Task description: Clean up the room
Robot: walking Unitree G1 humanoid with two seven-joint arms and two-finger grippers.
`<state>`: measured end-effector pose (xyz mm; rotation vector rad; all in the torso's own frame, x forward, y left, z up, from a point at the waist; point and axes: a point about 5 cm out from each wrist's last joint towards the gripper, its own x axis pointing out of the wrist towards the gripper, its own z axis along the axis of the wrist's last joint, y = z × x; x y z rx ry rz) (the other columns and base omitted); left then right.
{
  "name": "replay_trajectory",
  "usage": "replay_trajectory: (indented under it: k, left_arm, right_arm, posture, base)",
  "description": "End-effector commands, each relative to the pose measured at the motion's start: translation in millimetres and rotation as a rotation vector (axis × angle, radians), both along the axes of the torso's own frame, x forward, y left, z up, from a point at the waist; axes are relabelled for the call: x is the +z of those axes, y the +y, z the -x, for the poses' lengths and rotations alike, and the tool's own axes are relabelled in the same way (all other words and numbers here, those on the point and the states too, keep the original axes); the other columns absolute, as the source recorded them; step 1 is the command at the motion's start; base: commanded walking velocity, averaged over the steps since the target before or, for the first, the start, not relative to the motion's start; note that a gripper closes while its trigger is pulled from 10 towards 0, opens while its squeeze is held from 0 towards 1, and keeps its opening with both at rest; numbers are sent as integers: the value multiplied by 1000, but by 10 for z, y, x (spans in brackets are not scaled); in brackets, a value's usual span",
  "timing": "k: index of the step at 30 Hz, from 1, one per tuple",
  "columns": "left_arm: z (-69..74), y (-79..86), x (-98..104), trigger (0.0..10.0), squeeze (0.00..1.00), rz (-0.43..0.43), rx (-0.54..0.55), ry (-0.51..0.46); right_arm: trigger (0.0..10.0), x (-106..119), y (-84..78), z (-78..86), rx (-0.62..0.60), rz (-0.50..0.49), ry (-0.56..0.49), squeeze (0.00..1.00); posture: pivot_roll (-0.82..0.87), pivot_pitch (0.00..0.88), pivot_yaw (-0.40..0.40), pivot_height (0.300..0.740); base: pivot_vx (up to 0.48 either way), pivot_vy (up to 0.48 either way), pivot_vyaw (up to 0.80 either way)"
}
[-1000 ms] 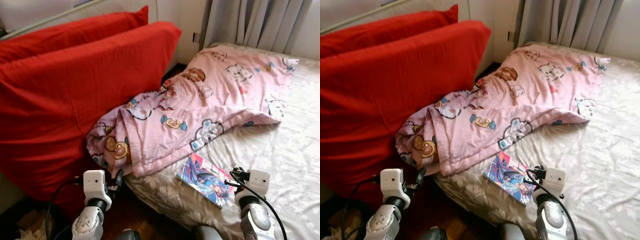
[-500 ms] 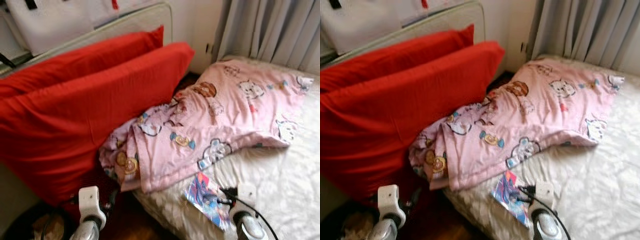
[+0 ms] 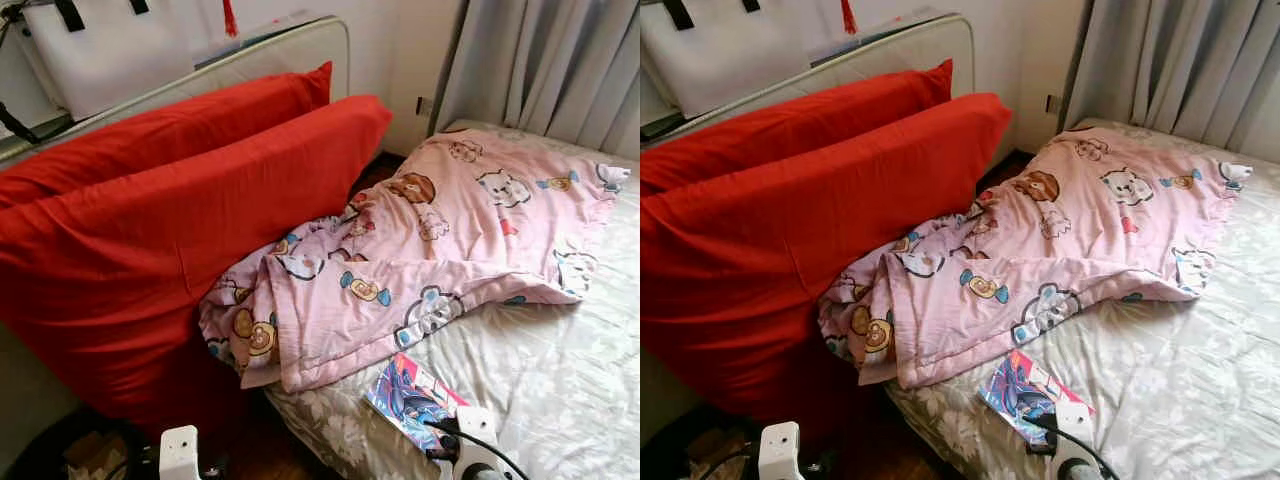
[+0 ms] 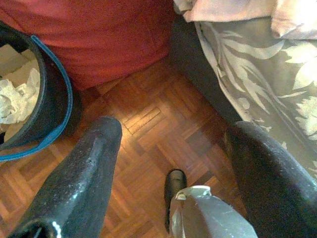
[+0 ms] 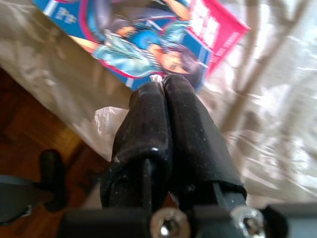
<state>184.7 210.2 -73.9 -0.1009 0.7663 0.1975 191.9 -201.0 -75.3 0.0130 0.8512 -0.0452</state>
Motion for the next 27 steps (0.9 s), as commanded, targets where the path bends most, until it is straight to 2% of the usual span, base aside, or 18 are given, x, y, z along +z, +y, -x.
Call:
replay_trajectory:
  k: [1, 4, 10, 14, 17, 27]
  left_arm:
    - [39, 35, -19, 10000, 0, -11, 10, 22]
    - [61, 31, -35, 10000, 0, -8, 3, 36]
    - [160, 38, -90, 10000, 0, 13, 3, 81]
    - [228, 68, -117, 10000, 0, 14, 8, 109]
    - [236, 77, -121, 10000, 0, 14, 9, 114]
    - [231, 94, -115, 10000, 0, 10, 2, 114]
  right_arm:
    - [10000, -31, 4, 57, 19, 10, 24, 0]
    - [10000, -53, -21, 110, 38, 25, 40, 0]
    - [10000, -71, 82, 126, 92, 35, 35, 0]
    - [10000, -86, 143, 136, 98, 24, 43, 0]
    - [10000, -92, 154, 142, 62, 1, 44, 0]
    - [10000, -108, 198, 161, 74, -10, 58, 0]
  posture:
    - [-56, 0, 38, 740]
    - [-57, 0, 40, 740]
    - [-58, 15, 43, 740]
    - [-53, 27, 46, 740]
    - [-49, 31, 46, 740]
    - [-45, 38, 50, 740]
  base:
    - [0, 0, 0]
    - [0, 0, 0]
    - [0, 0, 0]
    - [0, 0, 766]
    - [0, 372, 0]
    - [0, 421, 0]
